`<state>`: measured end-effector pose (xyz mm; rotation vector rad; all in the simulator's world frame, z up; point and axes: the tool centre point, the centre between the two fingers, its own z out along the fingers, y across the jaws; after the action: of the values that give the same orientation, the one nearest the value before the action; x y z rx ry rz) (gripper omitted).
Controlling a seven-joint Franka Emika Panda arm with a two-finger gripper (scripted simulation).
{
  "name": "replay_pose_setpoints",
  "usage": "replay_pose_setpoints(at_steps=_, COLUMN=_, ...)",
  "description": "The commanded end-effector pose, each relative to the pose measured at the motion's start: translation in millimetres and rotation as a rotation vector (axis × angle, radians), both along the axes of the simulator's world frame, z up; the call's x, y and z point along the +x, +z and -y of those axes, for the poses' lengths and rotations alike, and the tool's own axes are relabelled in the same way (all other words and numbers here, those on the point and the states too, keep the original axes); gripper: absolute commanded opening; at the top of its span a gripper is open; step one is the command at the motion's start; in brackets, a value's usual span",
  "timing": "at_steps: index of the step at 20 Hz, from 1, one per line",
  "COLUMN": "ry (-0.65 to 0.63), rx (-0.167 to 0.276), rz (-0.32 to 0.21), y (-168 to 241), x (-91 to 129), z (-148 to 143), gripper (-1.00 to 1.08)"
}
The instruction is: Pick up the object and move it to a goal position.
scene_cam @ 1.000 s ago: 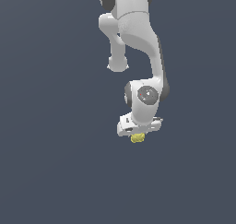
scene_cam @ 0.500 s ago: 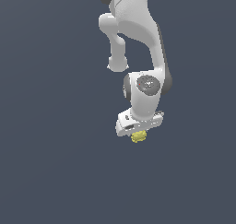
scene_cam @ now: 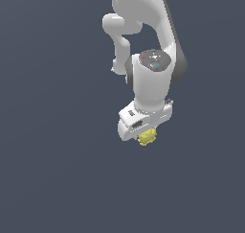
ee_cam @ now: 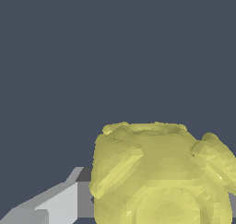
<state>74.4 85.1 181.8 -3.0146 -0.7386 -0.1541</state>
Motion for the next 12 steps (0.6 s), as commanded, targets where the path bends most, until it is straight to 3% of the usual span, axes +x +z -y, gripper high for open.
replay_pose_setpoints(at_steps=1, ry=0.056, rx=0.007, rz=0.016, y=24, x=5, z=1, gripper=-1.0)
replay_pose_setpoints(at_steps=12, ry=0.3, rx=0.042, rz=0.085, y=130, x=26, z=5, gripper=-1.0)
